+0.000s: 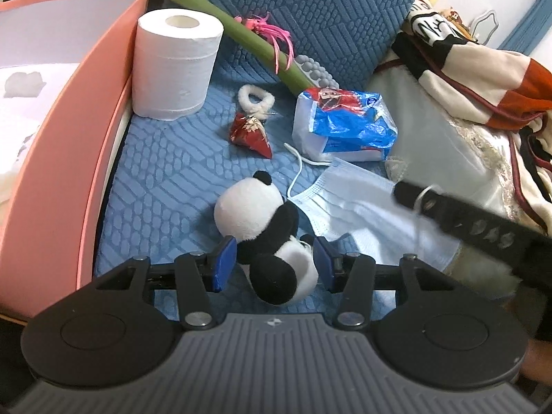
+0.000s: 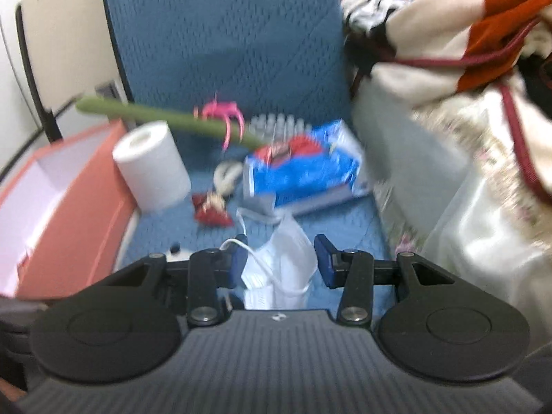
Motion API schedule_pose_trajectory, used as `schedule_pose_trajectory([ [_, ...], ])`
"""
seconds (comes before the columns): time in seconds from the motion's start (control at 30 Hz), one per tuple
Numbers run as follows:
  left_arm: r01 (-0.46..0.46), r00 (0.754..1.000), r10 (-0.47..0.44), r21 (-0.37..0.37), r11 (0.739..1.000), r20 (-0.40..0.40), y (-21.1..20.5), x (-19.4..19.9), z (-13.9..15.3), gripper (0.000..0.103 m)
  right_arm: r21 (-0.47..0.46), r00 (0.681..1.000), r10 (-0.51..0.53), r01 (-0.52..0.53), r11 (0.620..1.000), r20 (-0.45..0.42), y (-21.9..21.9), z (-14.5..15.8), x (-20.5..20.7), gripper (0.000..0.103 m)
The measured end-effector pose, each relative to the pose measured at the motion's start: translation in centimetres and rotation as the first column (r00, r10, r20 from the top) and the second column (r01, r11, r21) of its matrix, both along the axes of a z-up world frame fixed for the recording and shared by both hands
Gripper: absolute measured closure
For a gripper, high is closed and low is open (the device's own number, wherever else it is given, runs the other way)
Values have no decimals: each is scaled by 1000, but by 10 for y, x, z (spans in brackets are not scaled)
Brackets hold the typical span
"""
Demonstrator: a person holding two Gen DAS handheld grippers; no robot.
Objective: Organize soft objects
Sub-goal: 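Lift the panda with the left tool while the right tool carries the mask toward the box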
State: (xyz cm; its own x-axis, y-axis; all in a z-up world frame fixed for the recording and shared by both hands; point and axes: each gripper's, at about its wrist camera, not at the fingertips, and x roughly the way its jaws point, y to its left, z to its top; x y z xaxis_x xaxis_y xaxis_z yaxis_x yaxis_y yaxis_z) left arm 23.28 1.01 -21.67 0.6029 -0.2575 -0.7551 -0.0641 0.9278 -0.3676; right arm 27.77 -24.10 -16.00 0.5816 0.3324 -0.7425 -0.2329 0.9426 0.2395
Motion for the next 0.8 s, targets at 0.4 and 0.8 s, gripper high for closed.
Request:
schedule_pose_trajectory([
  [0.4,20,1000,-20,14,1000,-15,-3,2,-9,62,-4,970,-6,5,1000,-245,12,-51,20,61],
  [0.8,46,999,-46,7,999,9,-4,3,-3,78,15,965,30,-28,1000,-260,15,-51,17,96],
])
